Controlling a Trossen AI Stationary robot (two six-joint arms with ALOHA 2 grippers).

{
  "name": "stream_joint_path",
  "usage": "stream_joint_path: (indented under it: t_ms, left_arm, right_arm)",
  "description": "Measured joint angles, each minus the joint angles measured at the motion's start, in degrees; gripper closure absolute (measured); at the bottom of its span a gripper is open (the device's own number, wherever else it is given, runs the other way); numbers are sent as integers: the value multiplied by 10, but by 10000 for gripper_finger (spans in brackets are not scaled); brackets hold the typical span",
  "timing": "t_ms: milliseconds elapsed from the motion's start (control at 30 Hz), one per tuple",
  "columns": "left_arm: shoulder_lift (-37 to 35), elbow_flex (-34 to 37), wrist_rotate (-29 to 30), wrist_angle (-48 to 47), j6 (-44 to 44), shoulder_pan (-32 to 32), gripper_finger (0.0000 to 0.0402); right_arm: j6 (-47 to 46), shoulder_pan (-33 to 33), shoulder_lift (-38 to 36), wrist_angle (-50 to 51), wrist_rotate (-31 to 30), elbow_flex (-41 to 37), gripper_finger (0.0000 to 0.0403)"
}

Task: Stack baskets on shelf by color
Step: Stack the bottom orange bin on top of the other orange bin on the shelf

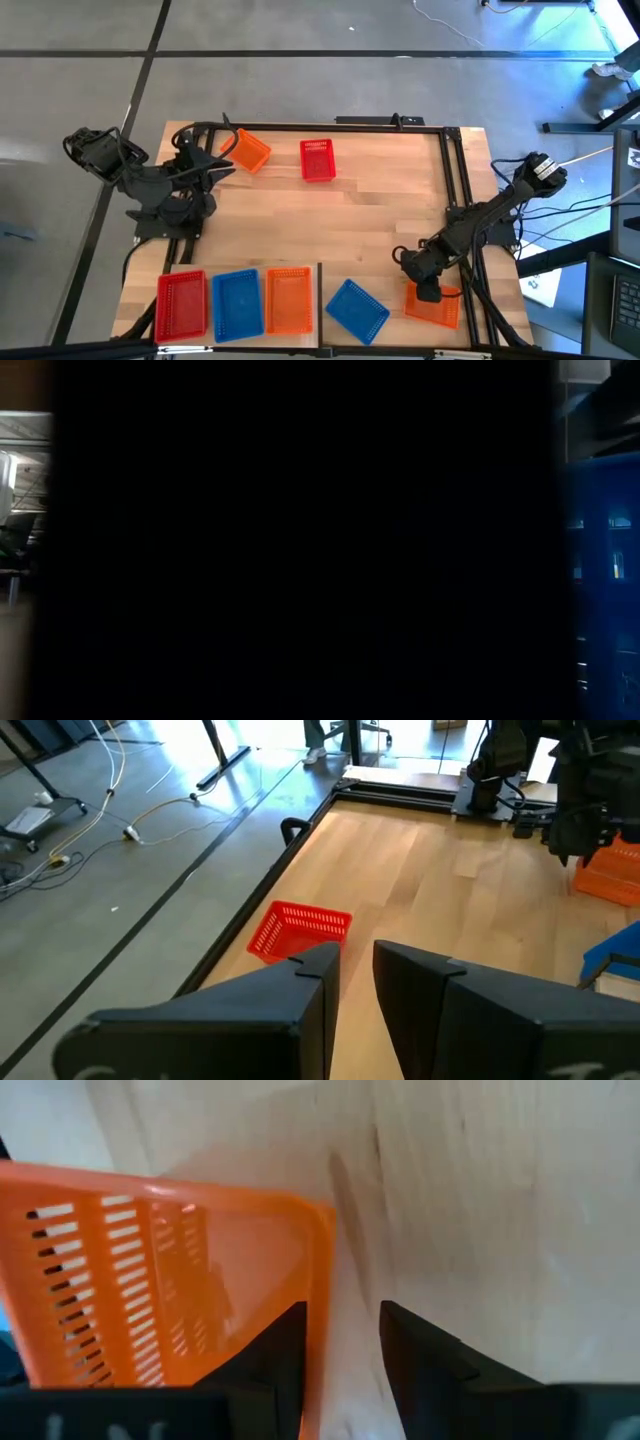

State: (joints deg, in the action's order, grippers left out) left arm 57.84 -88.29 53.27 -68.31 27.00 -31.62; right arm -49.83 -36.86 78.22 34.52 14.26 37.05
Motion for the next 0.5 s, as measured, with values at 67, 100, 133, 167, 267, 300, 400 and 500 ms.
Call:
stream_joint_path:
  t_ms: [67, 100, 133, 167, 267, 300, 400, 500]
  left_arm:
    - [0, 0, 0, 0, 0, 0, 346]
    - [0, 0, 0, 0, 0, 0, 346]
    - [0, 0, 0, 0, 0, 0, 346]
    - [0, 0, 0, 0, -1, 0, 345]
    - [0, 0, 0, 0, -21, 0, 343]
    - [0, 0, 0, 0, -29, 0, 344]
    - [0, 0, 0, 1, -34, 0, 346]
    - [0, 0, -31, 10, -44, 0, 344]
  right_arm:
    - [-32, 1, 0, -16, 3, -9, 285]
    - [-42, 3, 0, -19, 8, -10, 295]
    - [-50, 5, 0, -21, 10, -9, 311]
    - [-55, 7, 0, -20, 11, -6, 332]
    - [-56, 16, 0, -20, 7, 16, 389]
    - [-58, 20, 0, -17, 3, 27, 391]
    - [-66, 36, 0, 35, -11, 74, 397]
    - [-67, 54, 0, 133, -34, 143, 398]
